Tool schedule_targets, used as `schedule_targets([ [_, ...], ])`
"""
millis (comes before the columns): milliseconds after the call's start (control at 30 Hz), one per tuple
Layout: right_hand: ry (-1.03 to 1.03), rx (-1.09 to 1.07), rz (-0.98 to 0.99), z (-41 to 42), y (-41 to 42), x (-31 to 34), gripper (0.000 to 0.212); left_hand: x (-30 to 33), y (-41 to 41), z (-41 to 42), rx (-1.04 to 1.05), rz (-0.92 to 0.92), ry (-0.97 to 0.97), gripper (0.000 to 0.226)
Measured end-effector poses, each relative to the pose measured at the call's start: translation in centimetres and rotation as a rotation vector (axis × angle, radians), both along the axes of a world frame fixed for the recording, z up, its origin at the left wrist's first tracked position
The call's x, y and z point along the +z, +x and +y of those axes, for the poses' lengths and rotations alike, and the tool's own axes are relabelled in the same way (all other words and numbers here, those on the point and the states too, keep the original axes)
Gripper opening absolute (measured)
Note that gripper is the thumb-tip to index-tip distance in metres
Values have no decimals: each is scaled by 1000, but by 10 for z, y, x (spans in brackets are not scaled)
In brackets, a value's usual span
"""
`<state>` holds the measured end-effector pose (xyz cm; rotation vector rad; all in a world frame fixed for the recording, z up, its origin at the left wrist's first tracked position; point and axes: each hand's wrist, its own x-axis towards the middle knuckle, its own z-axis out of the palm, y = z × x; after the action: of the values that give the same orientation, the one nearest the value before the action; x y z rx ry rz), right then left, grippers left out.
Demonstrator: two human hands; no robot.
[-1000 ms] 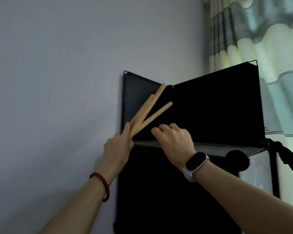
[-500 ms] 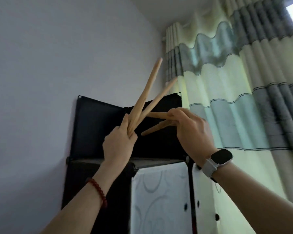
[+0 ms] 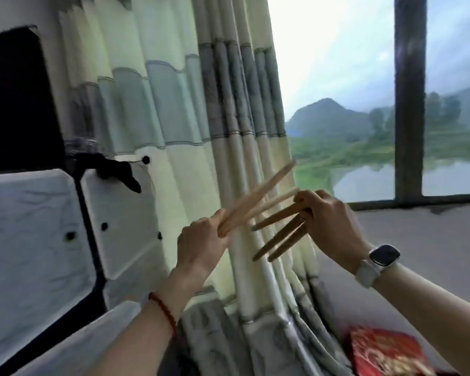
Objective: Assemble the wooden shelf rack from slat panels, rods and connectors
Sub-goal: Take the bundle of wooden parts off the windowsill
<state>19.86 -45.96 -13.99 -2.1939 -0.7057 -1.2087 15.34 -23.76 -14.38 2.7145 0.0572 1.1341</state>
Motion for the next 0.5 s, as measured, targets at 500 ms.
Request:
schedule_targets([
  [500, -385, -802, 965, -297, -19, -282, 27, -304, 102, -295, -507, 680, 101, 51],
])
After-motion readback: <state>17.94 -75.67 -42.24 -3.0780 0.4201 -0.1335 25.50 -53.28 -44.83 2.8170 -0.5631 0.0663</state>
